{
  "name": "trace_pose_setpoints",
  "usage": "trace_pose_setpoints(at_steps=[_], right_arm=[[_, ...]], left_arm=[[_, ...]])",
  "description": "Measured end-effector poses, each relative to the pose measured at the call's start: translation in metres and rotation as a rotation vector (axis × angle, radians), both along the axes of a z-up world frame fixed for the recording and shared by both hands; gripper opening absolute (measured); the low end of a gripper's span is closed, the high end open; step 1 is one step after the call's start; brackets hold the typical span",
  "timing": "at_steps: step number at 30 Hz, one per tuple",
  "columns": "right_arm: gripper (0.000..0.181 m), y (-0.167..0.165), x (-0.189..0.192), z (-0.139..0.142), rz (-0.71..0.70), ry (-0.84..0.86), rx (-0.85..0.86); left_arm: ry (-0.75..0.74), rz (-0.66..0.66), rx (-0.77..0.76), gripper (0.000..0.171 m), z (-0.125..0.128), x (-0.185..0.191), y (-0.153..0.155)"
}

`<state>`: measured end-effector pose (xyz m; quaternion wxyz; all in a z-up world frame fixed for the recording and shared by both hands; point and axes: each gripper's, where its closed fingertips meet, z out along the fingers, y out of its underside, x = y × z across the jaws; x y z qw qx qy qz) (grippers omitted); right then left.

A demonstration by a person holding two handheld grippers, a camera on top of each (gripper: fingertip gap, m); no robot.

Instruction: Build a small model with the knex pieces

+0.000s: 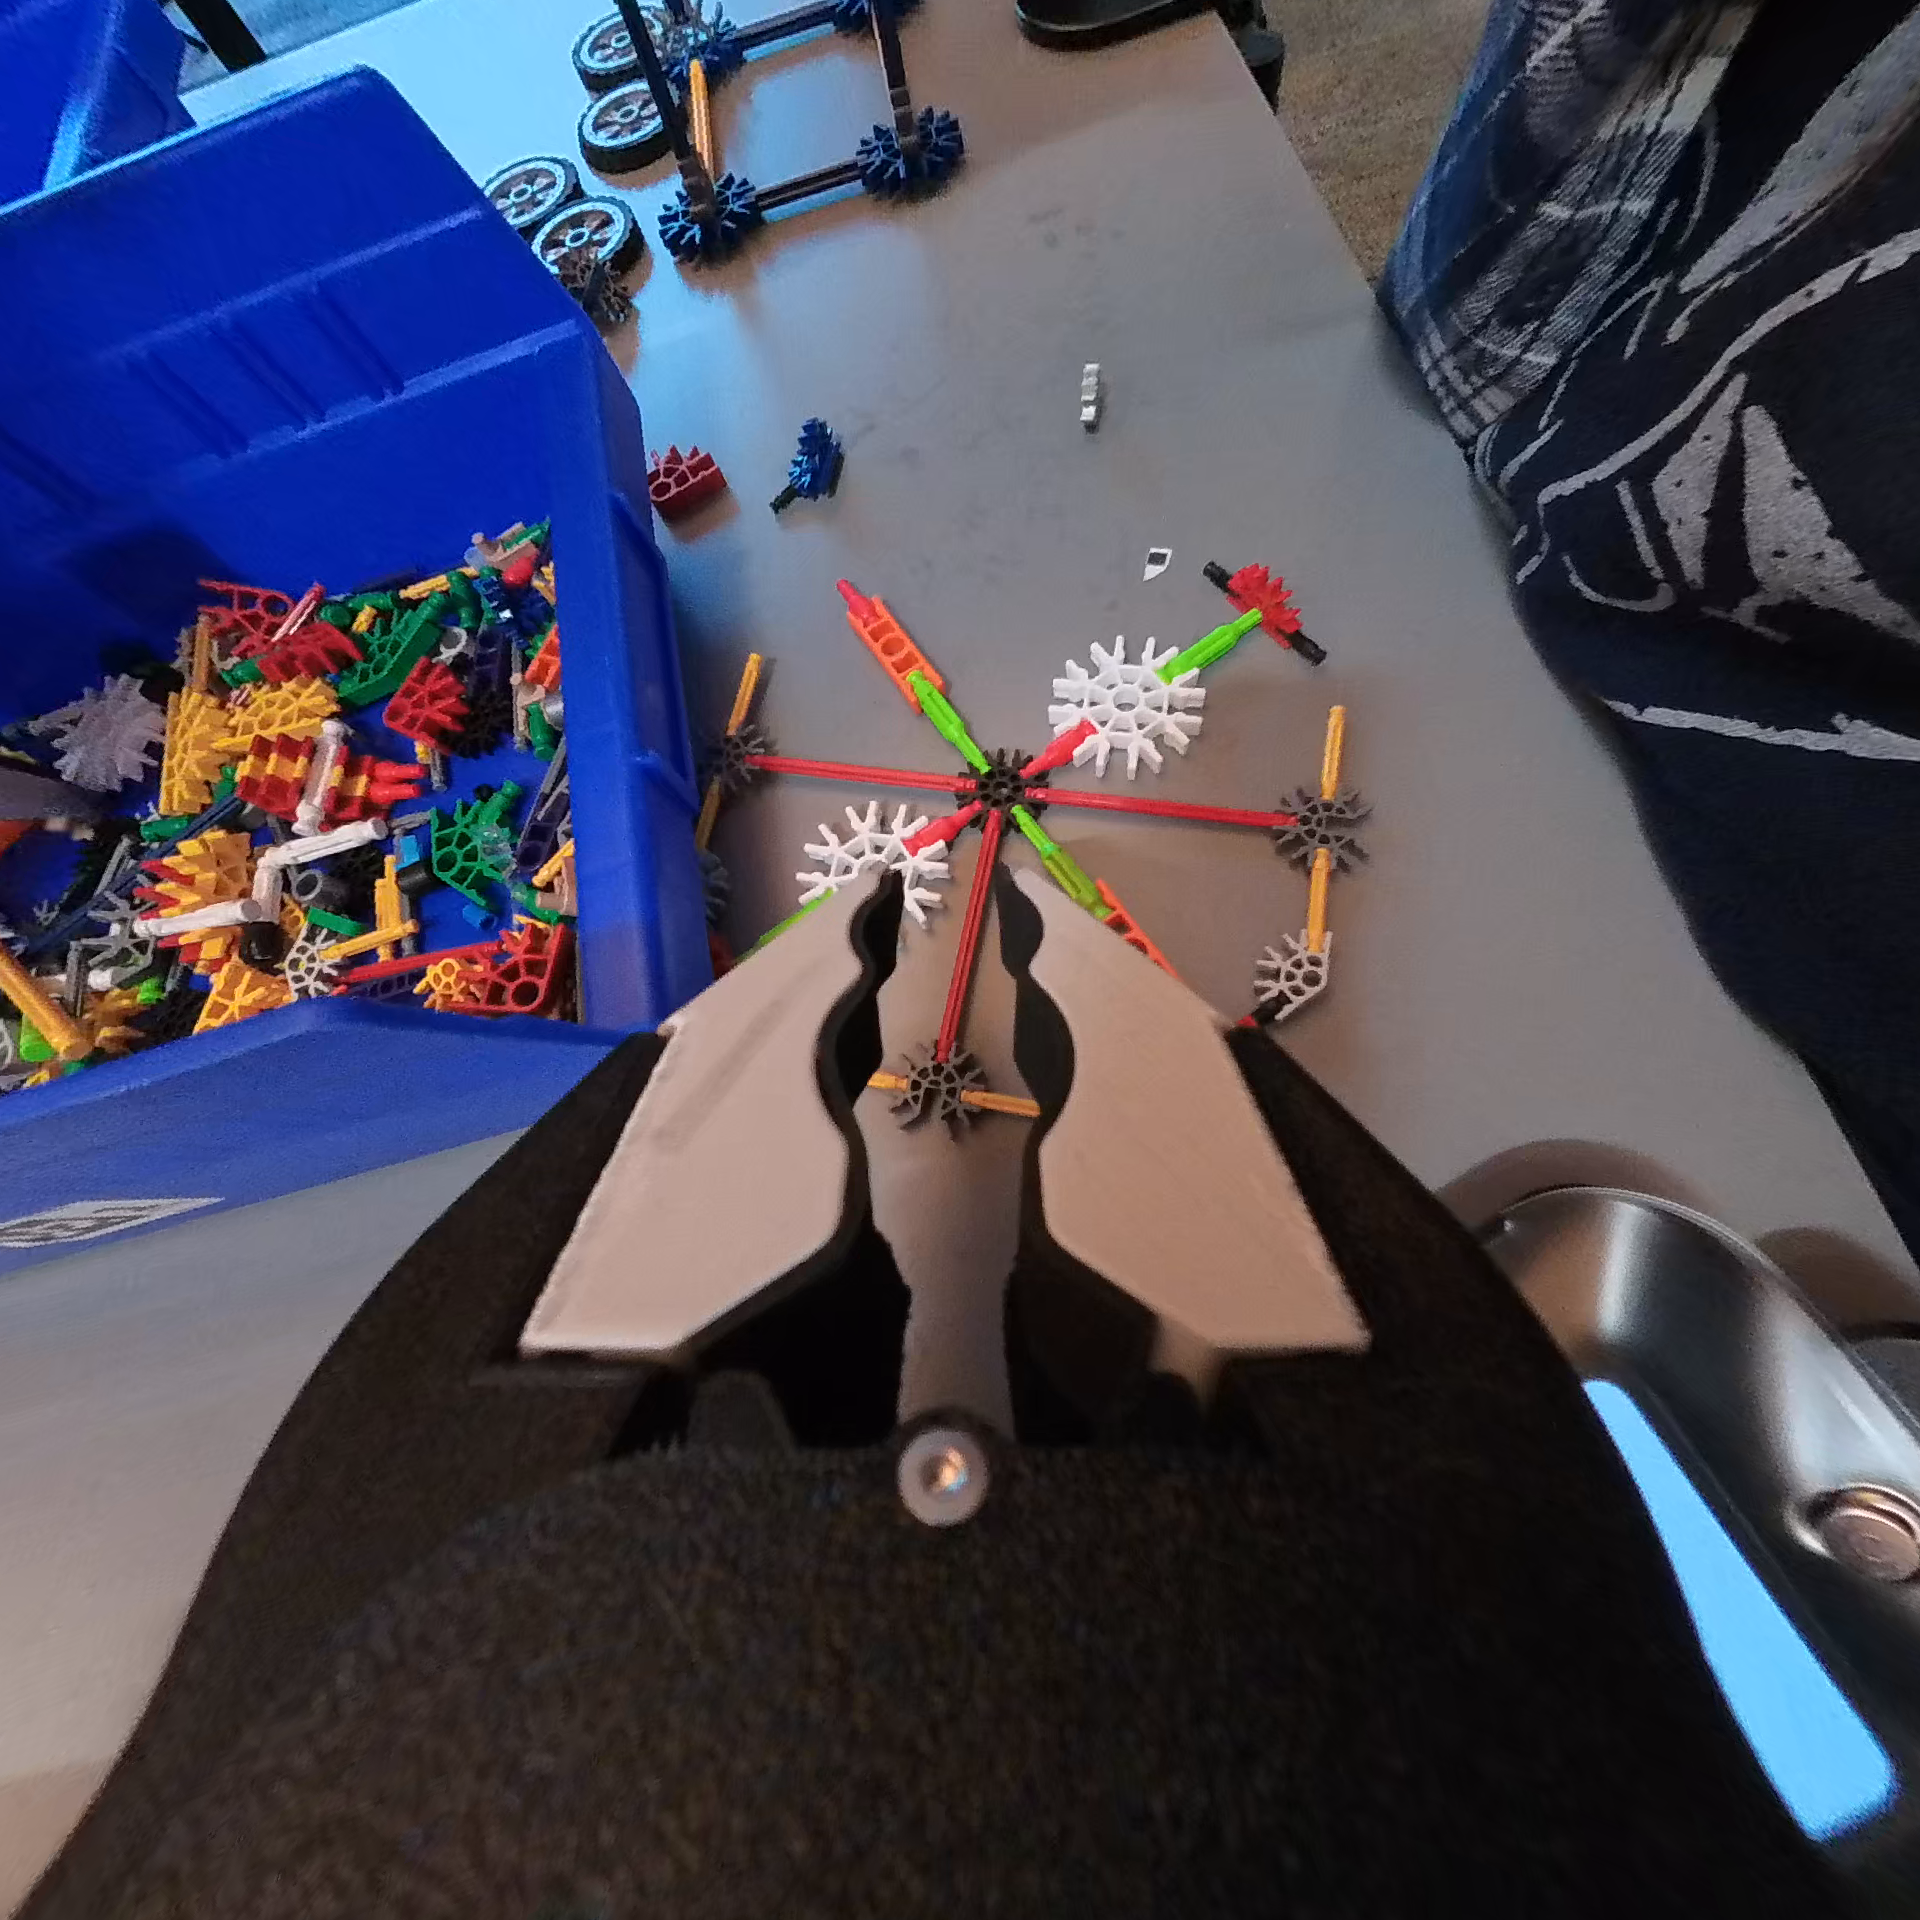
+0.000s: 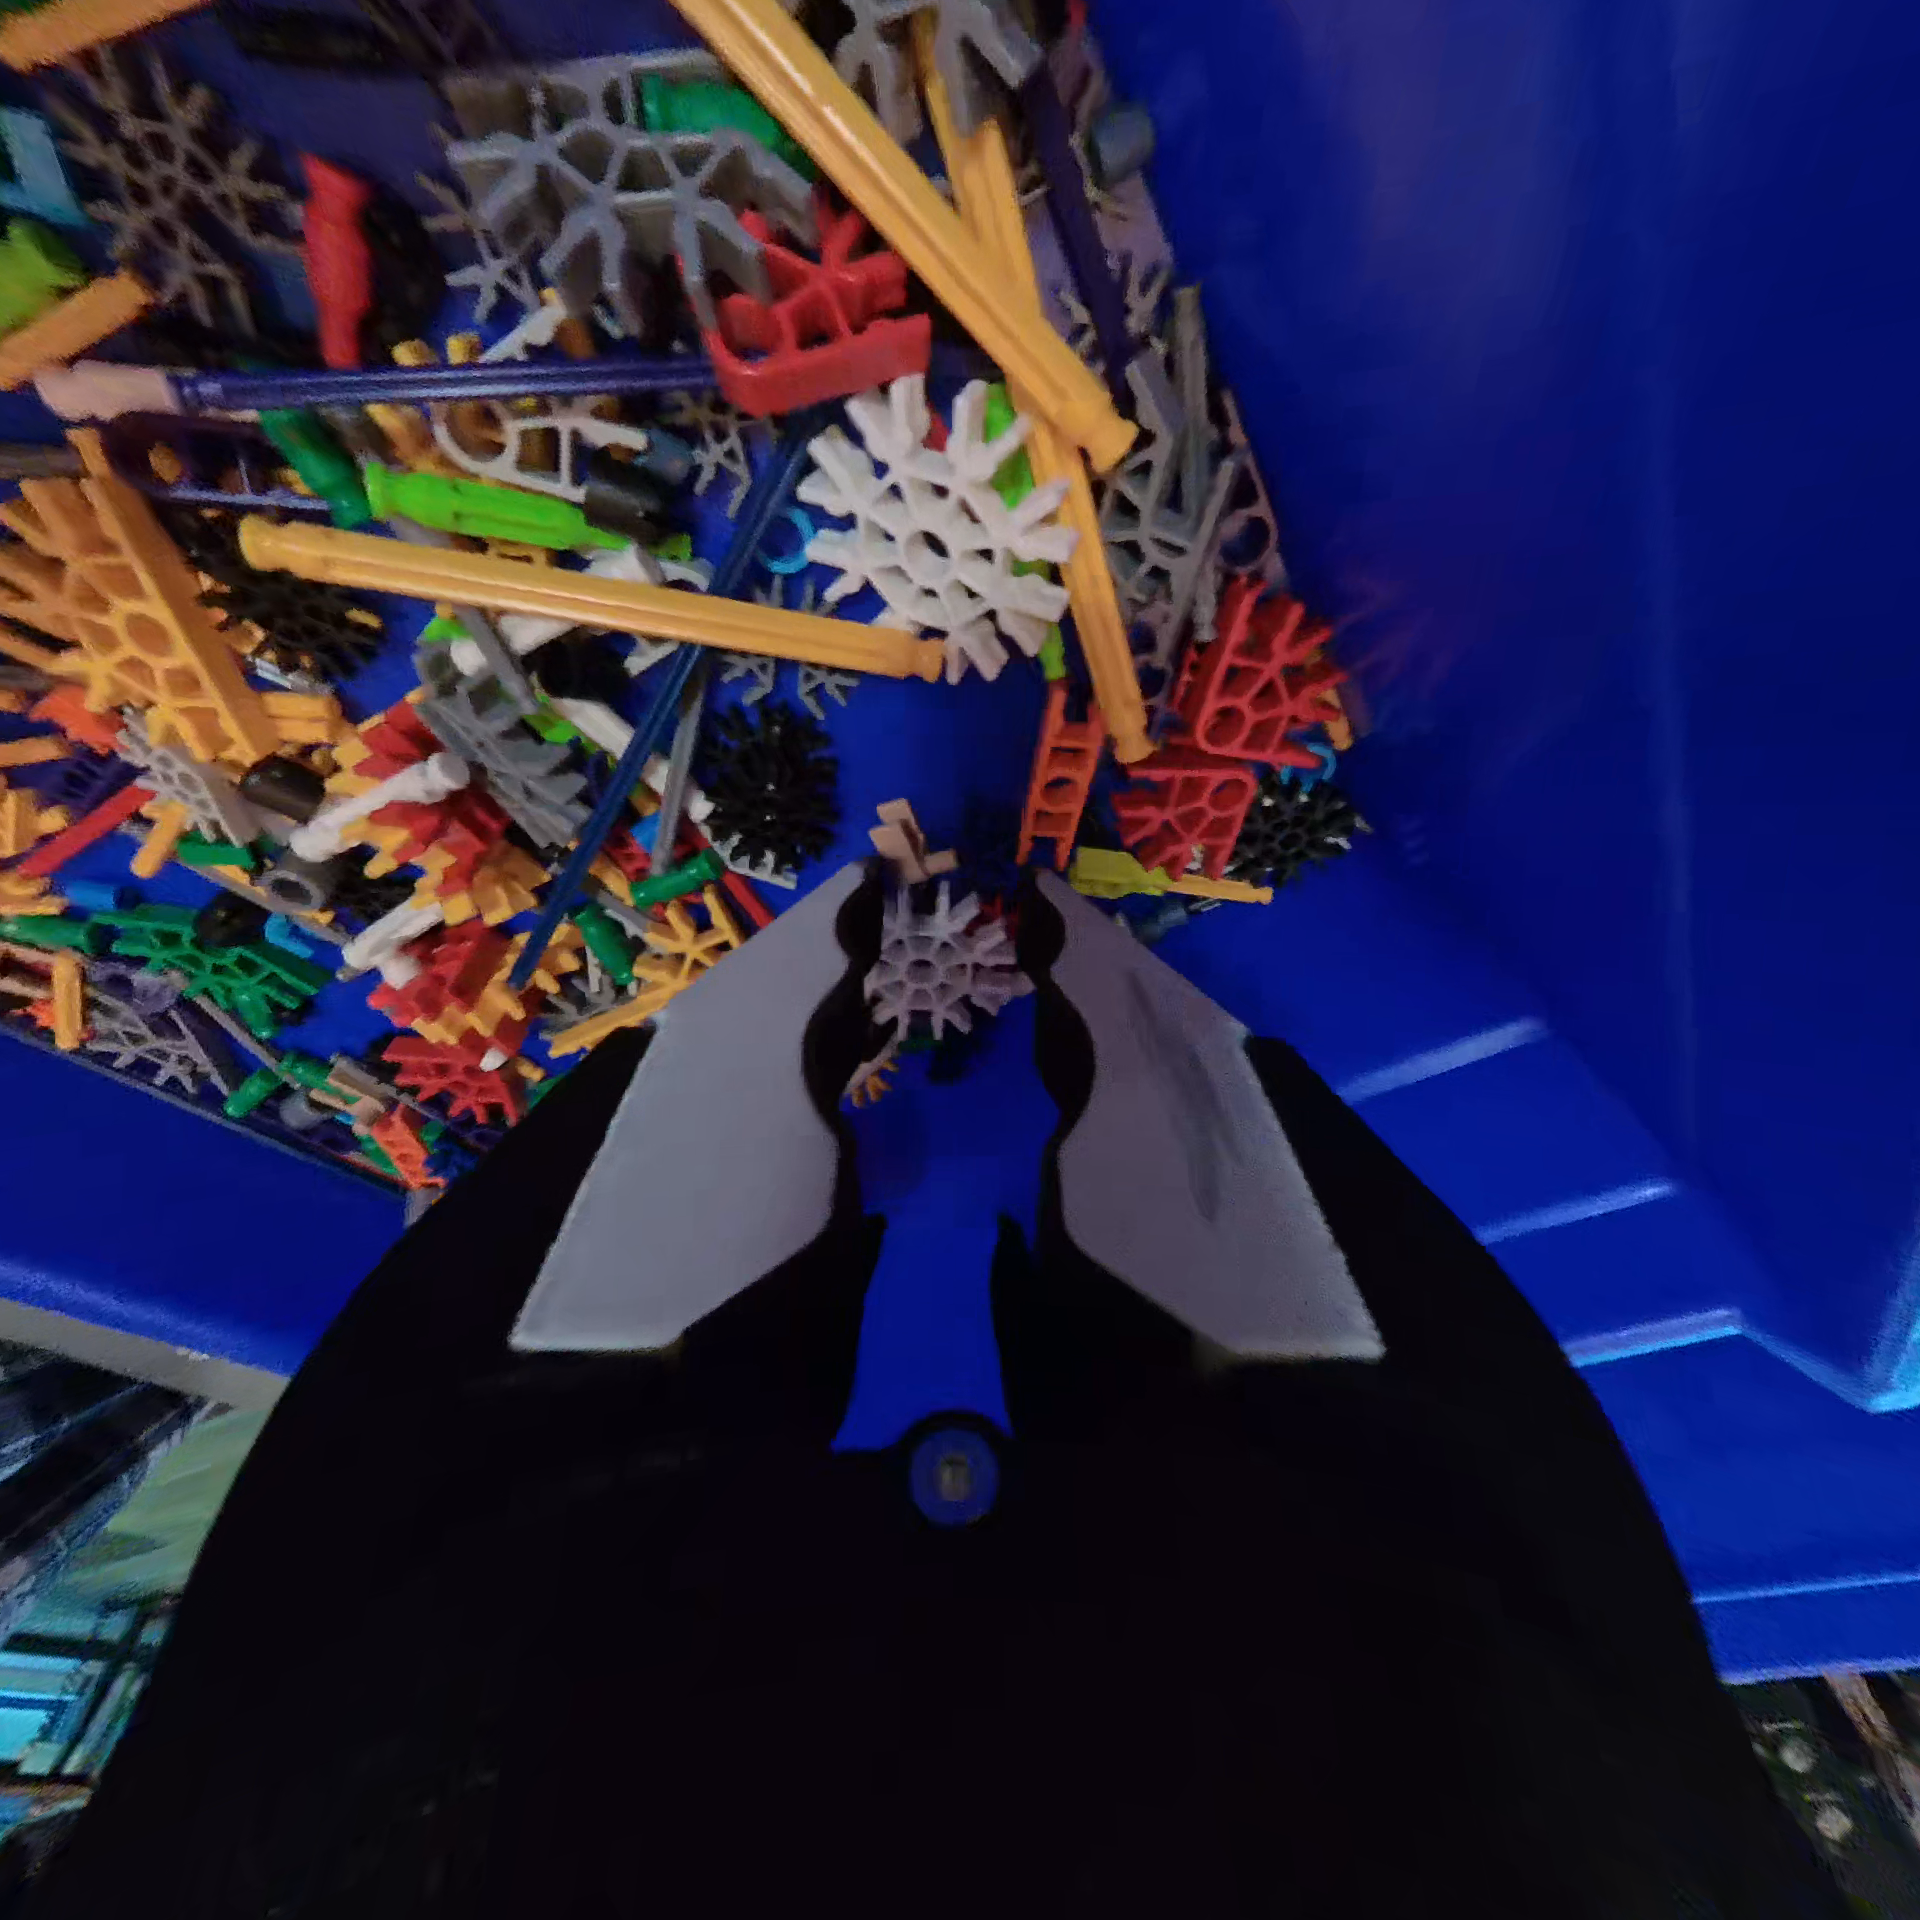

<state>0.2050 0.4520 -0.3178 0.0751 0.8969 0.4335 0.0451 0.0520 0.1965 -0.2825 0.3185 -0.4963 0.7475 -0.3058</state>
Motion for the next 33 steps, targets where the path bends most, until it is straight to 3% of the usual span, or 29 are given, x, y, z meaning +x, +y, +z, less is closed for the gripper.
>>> trace_pose_setpoints(at_steps=[7,8,11,16,23,33], right_arm=[[0.018,0.001,-0.021,0.002,-0.051,0.155,-0.029],[0.003,0.000,-0.025,0.004,-0.044,0.182,-0.034],[0.000,-0.018,-0.042,0.010,0.016,0.270,-0.097],[0.012,0.003,-0.025,0.015,0.004,0.168,0.030],[0.022,-0.001,-0.004,-0.004,0.063,0.018,0.011],[0.021,0.007,-0.005,-0.002,0.142,-0.017,0.041]], left_arm=[[-0.002,0.000,0.007,0.017,0.001,0.000,0.000],[-0.003,0.000,0.009,0.018,0.001,0.000,0.000],[-0.008,0.000,0.009,0.017,0.003,0.000,0.000],[-0.003,-0.001,0.009,0.018,0.001,0.001,0.000],[-0.006,0.001,0.010,0.017,0.001,0.001,0.000],[-0.008,0.004,0.011,0.018,0.001,0.001,0.002]])
